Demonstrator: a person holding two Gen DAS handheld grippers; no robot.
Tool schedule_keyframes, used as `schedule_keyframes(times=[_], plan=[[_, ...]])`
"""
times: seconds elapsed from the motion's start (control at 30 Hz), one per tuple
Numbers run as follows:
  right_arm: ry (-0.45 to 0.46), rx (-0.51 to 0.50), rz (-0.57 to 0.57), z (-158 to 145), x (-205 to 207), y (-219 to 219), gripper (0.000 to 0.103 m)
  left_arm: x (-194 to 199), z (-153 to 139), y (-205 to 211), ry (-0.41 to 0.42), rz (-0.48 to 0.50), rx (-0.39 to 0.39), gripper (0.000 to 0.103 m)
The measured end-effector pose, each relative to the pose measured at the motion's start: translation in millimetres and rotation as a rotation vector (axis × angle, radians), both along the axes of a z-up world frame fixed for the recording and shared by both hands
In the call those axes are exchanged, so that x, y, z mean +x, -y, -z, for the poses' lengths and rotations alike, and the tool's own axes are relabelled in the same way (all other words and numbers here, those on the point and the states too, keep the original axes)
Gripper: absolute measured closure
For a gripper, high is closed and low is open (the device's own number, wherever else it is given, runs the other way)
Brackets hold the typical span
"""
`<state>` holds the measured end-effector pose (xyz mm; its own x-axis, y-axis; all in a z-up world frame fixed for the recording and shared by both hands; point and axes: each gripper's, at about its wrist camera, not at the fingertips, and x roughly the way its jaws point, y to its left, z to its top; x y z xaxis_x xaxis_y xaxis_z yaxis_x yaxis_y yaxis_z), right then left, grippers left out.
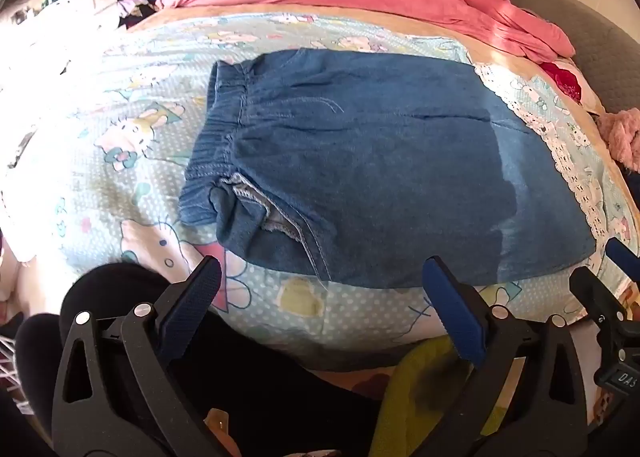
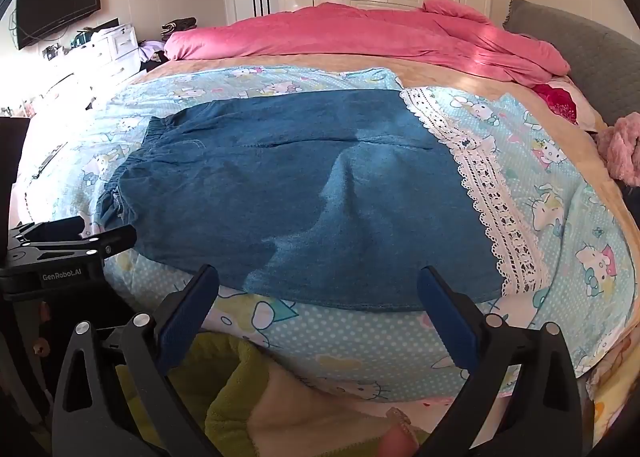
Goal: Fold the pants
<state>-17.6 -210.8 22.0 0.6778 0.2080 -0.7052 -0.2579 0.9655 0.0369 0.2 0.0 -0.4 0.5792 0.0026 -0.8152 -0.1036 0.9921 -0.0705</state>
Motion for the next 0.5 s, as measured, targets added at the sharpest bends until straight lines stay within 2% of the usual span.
schedule_keyframes(times=[0.2, 0.27, 0.5], plan=[[0.001, 0.023, -0.001, 0, 0, 0, 0.004, 5, -4, -11, -0.005, 0.006, -0.022, 0.008], [0.001, 0.024, 0.0, -1, -1, 1, 0.004, -3, -7, -3, 0.026, 0.002, 0.012, 0.008], [0.0, 0.008, 0.003, 0, -3, -1, 0.004, -6, -9, 3, 0.038, 0.011, 0.028, 0.008]])
